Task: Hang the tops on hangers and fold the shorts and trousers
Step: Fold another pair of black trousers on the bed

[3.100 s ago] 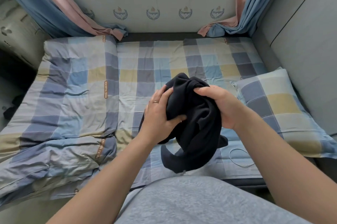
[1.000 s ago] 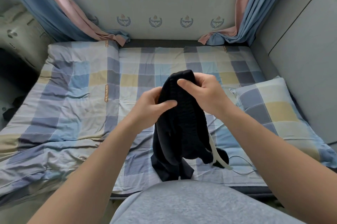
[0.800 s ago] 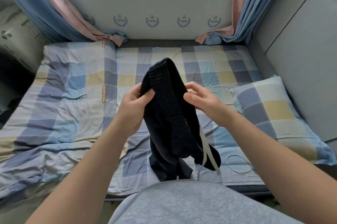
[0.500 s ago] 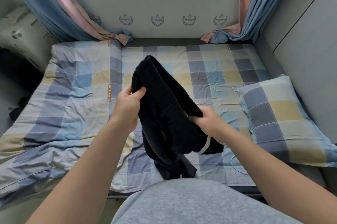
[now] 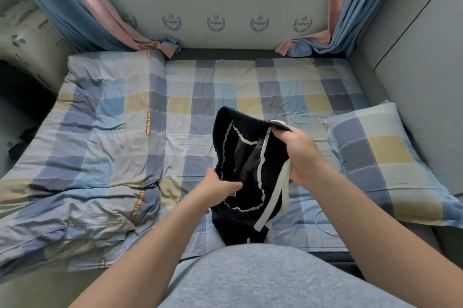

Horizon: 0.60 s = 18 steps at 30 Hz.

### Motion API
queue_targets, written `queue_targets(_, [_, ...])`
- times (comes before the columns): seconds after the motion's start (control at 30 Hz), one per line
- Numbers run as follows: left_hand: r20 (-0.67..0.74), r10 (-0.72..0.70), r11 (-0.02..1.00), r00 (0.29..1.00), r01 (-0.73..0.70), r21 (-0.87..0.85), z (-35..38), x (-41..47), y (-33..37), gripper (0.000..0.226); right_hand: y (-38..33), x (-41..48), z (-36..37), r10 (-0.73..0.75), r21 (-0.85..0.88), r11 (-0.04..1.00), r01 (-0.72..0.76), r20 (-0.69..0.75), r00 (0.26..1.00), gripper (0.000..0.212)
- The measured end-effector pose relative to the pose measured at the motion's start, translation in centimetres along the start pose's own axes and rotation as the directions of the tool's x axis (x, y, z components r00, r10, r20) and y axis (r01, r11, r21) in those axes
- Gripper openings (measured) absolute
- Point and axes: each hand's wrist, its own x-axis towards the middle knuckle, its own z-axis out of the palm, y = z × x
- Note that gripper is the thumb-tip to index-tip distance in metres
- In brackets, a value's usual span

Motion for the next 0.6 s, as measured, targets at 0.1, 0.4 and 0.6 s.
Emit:
queue_targets(0.1, [0.042,-0.085,0.978,0.995,0.092,-0.188,1.7,2.2,-2.2,0.041,-0.3,-0.2,-0.9,-0.011,0.154,0.988,0.017,-0.041,0.999,0.027])
queue_targets(0.4, [-0.31,0.306,0.774,0.9,-0.425,-0.469,-3.3,1.0,2.7,0.025,5.3,0.0,-6.3,0.285,-0.449,0.824,-0.346,-0.2,0.937,0.033])
queue_targets(0.6, [-0.217,0.643,0.744,0.734,-0.666,-0.049,-4.7,-2.1,5.4,0.054,4.9,-0.2,-3.7,0.143,-0.748,0.664,-0.004,0.122,0.982,0.121])
